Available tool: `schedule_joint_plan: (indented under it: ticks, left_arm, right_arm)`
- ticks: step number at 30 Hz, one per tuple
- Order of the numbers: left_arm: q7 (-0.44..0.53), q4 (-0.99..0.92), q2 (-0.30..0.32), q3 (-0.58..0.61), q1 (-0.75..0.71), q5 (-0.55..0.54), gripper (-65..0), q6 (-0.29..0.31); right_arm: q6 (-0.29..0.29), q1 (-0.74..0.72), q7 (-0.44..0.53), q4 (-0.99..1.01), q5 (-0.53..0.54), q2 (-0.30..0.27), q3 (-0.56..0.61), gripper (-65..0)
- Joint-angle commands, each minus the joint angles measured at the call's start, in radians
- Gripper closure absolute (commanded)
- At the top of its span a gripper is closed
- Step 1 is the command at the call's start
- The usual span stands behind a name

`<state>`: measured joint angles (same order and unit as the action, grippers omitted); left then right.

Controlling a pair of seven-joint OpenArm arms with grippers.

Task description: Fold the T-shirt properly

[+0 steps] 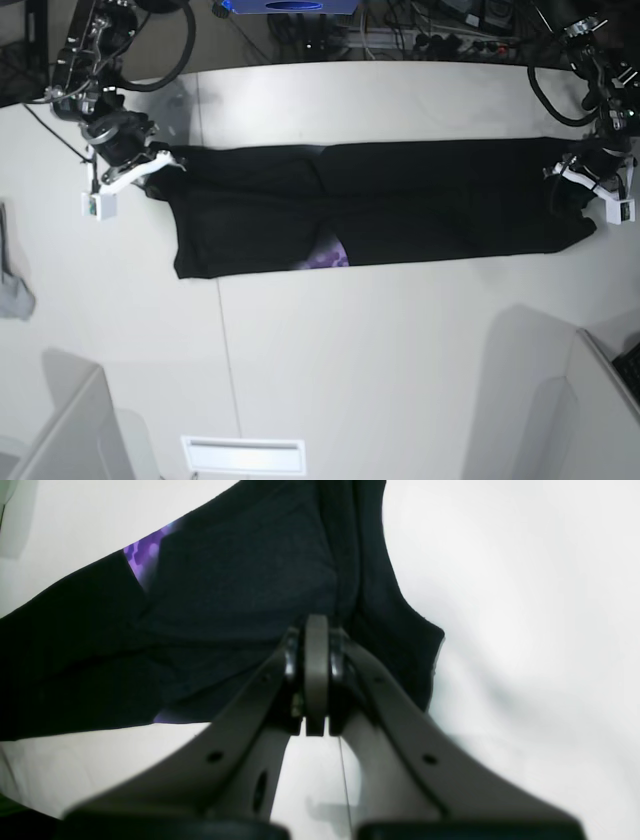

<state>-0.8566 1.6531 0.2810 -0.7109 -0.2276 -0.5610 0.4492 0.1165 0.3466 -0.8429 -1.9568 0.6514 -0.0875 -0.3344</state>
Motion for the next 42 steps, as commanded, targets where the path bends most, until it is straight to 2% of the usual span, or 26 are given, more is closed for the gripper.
schedule_joint_plan:
  ticks: [1,4,9,14,28,35,42]
  left_arm:
    - [0.020,0.034,0.007,-0.006,-0.003,-0.015,0.0,0.006]
    - [0.015,0.072,-0.016,0.006,-0.008,-0.015,0.0,0.006]
    - [0.015,0.114,-0.021,0.115,-0.031,-0.015,0.0,0.000]
    - [0.015,0.134,-0.053,0.182,-0.029,-0.015,0.0,0.000]
    - [0.015,0.132,-0.078,0.330,0.006,-0.014,0.0,-0.005]
    - [0.015,0.127,-0.087,0.428,0.041,-0.017,0.0,-0.100]
    - [0.015,0.126,-0.090,0.503,0.069,-0.020,0.0,-0.145]
  right_arm:
    - [0.005,-0.007,0.017,-0.014,0.015,-0.008,-0.004,0.0]
    - [0.005,-0.007,0.017,-0.013,0.015,-0.008,-0.004,0.0]
    - [0.005,-0.007,0.017,-0.013,0.015,-0.008,-0.005,0.0]
    - [0.005,-0.005,0.015,-0.011,0.015,-0.008,-0.009,0.0]
    - [0.005,-0.007,0.015,-0.009,0.015,-0.008,-0.007,0.0]
    - [0.005,-0.010,0.014,0.006,0.014,-0.013,-0.005,0.0]
    - [0.005,-0.019,0.014,0.026,0.014,-0.010,-0.009,0.0]
